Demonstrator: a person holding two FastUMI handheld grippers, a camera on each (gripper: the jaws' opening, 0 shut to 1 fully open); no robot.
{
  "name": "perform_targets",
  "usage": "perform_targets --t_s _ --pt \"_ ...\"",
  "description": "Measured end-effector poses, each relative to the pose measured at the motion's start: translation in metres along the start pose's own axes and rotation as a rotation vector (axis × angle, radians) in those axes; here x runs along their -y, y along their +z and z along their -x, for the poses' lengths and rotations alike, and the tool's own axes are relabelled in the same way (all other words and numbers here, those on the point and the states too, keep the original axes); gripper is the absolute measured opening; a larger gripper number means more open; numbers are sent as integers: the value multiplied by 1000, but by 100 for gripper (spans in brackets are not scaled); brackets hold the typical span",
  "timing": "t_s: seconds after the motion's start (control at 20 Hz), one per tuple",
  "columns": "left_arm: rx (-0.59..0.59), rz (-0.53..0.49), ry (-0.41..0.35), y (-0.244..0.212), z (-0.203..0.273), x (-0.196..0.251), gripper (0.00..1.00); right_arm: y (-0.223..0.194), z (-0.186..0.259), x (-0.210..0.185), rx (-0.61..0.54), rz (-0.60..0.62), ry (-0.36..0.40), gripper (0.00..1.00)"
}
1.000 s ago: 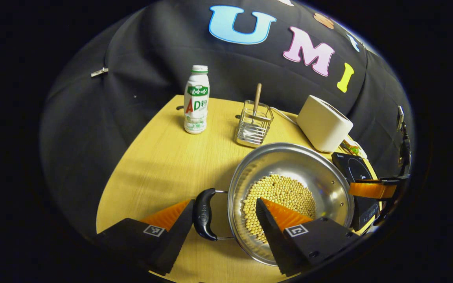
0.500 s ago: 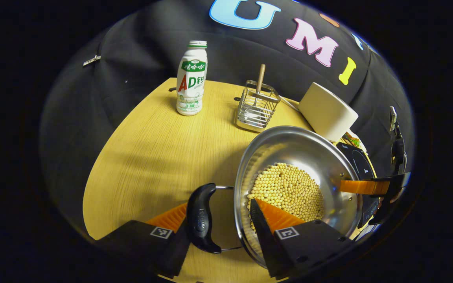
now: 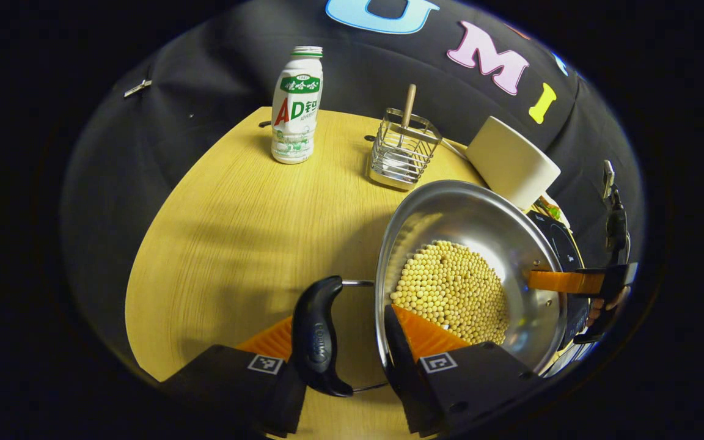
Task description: First push the handle of the pot to place it horizontally, then grasp the pot with both hands and set it on the induction cooktop.
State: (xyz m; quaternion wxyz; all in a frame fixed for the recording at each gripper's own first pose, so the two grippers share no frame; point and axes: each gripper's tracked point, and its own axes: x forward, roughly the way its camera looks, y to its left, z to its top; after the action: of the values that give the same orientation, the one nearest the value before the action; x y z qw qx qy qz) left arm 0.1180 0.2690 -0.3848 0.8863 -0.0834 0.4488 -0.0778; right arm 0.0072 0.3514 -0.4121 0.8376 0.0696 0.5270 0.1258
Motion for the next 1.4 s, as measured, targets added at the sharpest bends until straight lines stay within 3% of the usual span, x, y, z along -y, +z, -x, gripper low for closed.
perform_targets --t_s 0.15,0.25,0.7,0.95,1.4 --pt "-19 23 19 -3 1 0 64 -1 -2 -1 -6 23 10 51" --pt "-14 44 15 -4 3 3 63 -3 -1 -2 -8 51 12 55" --pt "24 43 34 1 39 27 61 0 38 3 7 70 32 56" --pt "34 23 10 8 54 70 61 11 78 30 47 59 12 56" --pt "67 -13 -26 27 59 181 61 43 142 117 101 22 -18 55"
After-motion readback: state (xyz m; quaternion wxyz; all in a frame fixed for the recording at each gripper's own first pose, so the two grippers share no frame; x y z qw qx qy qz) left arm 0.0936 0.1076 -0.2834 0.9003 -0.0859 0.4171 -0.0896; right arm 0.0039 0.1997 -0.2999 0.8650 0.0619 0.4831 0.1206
